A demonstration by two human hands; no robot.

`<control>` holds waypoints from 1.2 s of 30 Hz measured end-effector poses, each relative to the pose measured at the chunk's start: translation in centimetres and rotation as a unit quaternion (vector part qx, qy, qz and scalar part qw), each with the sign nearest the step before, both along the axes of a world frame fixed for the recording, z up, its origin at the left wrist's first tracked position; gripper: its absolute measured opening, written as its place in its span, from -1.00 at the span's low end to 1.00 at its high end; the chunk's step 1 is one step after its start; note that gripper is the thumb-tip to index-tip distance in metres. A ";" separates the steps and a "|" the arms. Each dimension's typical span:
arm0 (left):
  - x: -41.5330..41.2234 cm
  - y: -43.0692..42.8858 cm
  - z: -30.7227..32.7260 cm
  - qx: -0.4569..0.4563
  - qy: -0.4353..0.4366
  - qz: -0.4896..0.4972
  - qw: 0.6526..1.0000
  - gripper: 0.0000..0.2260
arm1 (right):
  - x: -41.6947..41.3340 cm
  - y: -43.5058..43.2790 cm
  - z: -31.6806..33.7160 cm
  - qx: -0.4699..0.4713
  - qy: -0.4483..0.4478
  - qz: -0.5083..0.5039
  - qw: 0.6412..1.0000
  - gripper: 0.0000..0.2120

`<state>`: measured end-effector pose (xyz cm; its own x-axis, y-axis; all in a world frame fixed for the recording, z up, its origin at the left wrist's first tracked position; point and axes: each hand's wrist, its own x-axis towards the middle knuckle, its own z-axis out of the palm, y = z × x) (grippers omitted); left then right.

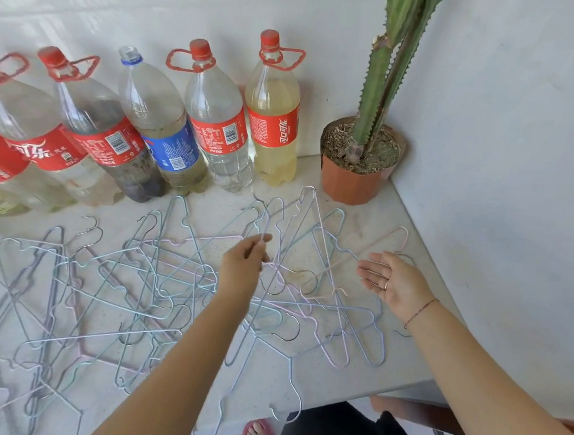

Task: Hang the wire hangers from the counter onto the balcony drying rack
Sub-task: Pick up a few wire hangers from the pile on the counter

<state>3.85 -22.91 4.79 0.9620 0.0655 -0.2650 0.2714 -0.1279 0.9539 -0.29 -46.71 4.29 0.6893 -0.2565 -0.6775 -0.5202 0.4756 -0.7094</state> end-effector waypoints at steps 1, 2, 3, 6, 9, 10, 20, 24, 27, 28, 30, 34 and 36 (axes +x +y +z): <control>0.3 1.1 0.5 -0.014 -0.004 0.012 1.000 -0.78 | -0.3 0.3 -0.4 -0.011 0.011 0.014 1.000 -0.80; 0.5 2.3 1.0 -0.028 -0.006 0.024 0.999 -0.78 | -0.7 0.8 -0.6 -0.022 0.018 0.032 0.999 -0.83; 0.5 3.6 1.5 -0.043 -0.007 0.034 0.998 -0.78 | -1.0 1.5 -0.7 -0.036 0.021 0.054 0.998 -0.86; 0.2 7.4 2.8 -0.098 -0.012 0.064 0.993 -0.78 | -1.7 4.3 -1.2 -0.095 0.005 0.133 0.987 -0.90; -0.4 11.0 3.6 -0.103 -0.009 0.103 0.989 -0.77 | -1.5 7.4 -1.4 -0.175 -0.031 0.232 0.956 -0.87; -0.7 12.0 3.8 -0.093 -0.008 0.113 0.989 -0.77 | -1.3 8.5 -1.6 -0.191 -0.042 0.261 0.945 -0.87; -5.0 18.1 3.2 -0.072 -0.010 0.164 0.984 -0.74 | -0.7 17.8 -4.4 -0.365 -0.069 0.440 0.818 -0.82; -6.1 19.4 2.7 -0.080 -0.011 0.181 0.980 -0.74 | -0.7 19.6 -4.9 -0.456 -0.020 0.484 0.747 -0.79; -6.9 19.9 2.4 -0.082 -0.006 0.190 0.978 -0.74 | -0.7 20.0 -4.7 -0.498 -0.016 0.497 0.711 -0.61; -7.2 20.0 2.4 -0.081 -0.004 0.190 0.978 -0.73 | -0.7 20.1 -4.5 -0.499 -0.016 0.498 0.709 -0.61; -7.8 20.1 2.3 -0.078 0.000 0.184 0.980 -0.73 | -0.2 20.0 -3.9 -0.489 -0.021 0.487 0.723 -0.65; -9.0 19.4 1.8 -0.070 0.010 0.151 0.986 -0.74 | 1.1 19.9 -2.0 -0.430 -0.045 0.463 0.774 -0.87; -9.5 18.6 1.6 -0.075 0.015 0.121 0.990 -0.75 | 1.6 20.0 -1.0 -0.398 -0.056 0.444 0.801 -0.87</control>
<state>-5.65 -4.35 6.36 0.9142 0.2510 -0.3182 0.3060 0.0876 0.9480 1.32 -26.69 3.27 0.8844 0.0482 -0.4642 -0.3145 -0.6733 -0.6691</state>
